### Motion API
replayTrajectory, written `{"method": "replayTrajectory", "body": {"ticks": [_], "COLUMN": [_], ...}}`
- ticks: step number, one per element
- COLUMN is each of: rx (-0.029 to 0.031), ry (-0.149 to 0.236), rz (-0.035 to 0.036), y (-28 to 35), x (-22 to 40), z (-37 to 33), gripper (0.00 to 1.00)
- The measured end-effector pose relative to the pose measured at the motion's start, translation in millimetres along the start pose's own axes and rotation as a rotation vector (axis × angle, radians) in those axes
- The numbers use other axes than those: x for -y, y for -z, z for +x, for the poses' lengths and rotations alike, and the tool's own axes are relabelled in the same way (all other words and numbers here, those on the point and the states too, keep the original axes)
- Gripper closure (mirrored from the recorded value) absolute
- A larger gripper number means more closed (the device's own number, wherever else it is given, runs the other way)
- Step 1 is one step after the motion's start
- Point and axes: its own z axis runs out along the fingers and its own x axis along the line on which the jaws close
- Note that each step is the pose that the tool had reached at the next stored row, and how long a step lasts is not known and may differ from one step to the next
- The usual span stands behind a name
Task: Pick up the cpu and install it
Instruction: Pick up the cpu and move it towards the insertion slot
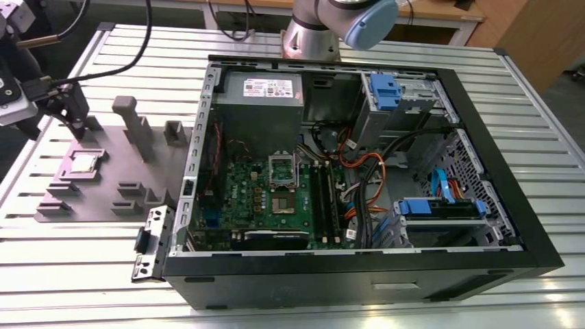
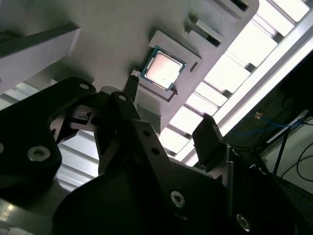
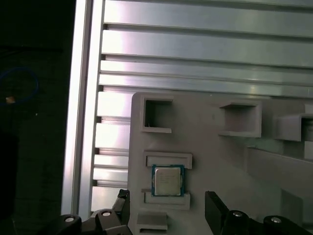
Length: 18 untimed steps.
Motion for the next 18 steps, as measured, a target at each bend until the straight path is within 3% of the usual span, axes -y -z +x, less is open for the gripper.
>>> {"method": "replayTrajectory", "body": {"ticks": [5,10,18], "rx": [0.0004,0.0005,0.0005], "ry": [-0.010,-0.013,-0.013], "rz": [0.0001,0.0002,0.0002], "y": [-9.1,-17.7,-18.9], "x": [0.9,1.2,1.3], "z": [-4.8,-5.0,-4.9], "gripper": [0.29,0.29,0.29]}}
